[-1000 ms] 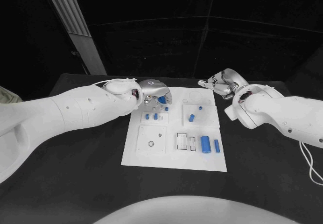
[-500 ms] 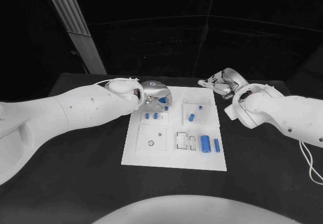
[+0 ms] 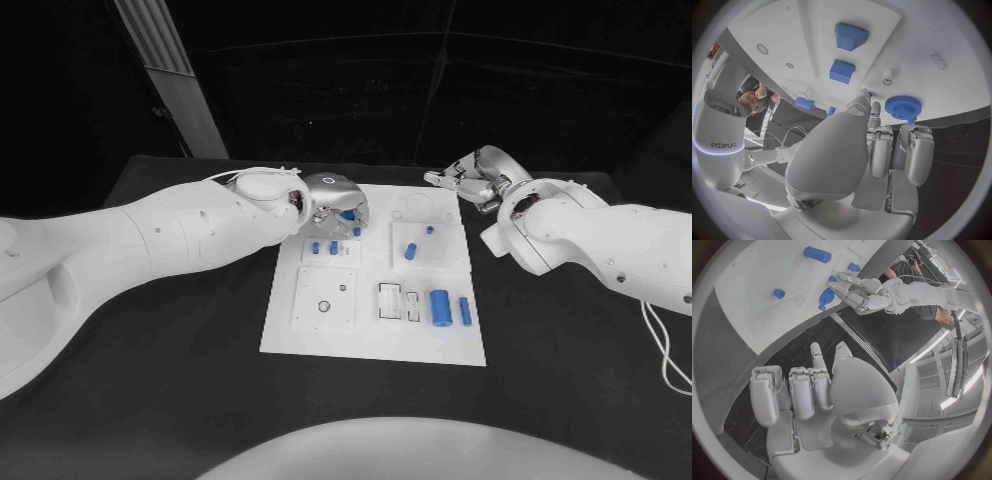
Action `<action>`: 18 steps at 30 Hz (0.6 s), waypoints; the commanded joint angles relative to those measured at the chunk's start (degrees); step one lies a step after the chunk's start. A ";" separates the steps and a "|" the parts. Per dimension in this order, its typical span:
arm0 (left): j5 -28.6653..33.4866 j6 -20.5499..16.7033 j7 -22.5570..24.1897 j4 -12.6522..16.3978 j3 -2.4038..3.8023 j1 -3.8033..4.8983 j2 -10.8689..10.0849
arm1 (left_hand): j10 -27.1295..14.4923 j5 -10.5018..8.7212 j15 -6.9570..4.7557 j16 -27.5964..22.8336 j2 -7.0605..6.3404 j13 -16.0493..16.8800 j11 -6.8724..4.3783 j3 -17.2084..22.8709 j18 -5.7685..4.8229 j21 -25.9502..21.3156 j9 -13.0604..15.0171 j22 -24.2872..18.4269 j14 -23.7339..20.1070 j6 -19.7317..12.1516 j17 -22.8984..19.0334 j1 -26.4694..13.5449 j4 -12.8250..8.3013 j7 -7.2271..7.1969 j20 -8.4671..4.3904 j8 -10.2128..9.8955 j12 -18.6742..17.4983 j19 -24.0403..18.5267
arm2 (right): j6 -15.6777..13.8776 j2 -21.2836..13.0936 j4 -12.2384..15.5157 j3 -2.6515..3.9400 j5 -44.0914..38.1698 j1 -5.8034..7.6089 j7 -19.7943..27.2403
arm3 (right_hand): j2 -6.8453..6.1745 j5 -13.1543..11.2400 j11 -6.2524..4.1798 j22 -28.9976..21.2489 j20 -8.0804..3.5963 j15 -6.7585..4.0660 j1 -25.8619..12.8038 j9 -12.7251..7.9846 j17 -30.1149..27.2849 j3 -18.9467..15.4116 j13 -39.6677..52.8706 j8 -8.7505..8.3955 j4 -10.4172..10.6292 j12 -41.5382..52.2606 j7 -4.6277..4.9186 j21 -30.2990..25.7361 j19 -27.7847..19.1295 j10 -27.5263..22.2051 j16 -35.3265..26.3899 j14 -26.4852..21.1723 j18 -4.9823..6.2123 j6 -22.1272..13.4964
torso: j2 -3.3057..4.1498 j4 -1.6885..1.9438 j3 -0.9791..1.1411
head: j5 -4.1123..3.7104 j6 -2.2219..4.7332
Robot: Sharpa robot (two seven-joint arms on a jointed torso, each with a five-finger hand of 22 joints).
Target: Assemble the parts on the task board
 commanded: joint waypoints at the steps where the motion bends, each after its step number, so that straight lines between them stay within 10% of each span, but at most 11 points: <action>1: -0.96 0.71 -1.10 -0.18 0.03 0.02 0.25 | 0.24 -0.20 -0.31 -0.31 0.04 -0.02 -0.13 0.40 -0.38 0.22 -0.10 15.09 5.94 0.36 15.10 0.62 -0.01 -0.01 -0.41 -0.29 -0.39 5.94 | 0.46 0.04 0.11 0.03 0.00 0.09 -0.07 | 0.19 0.22 -0.11 15.09 -0.29 -0.23 0.40 0.08 15.08 -0.36 14.97 0.13 0.10 0.14 0.00 0.18 6.04 6.07 0.14 5.95 -0.43 -0.46 | -0.03 -0.01 0.00 | -0.04 -0.01; 18: -1.17 1.81 -1.08 -1.68 0.04 -0.32 1.53 | 1.15 -0.20 -0.12 -0.31 0.54 0.00 0.03 1.08 -0.38 0.22 -0.25 15.09 5.94 1.18 15.10 0.26 0.12 0.10 -0.31 -0.32 -0.51 5.94 | 0.56 0.08 0.13 0.03 0.00 0.09 -0.21 | 0.19 0.22 -0.11 15.09 -0.29 -0.23 0.40 0.08 15.08 -0.36 14.97 0.13 0.10 0.14 0.00 0.18 6.04 6.07 0.14 5.95 -0.43 -0.46 | 0.01 -0.02 0.00 | -0.03 -0.18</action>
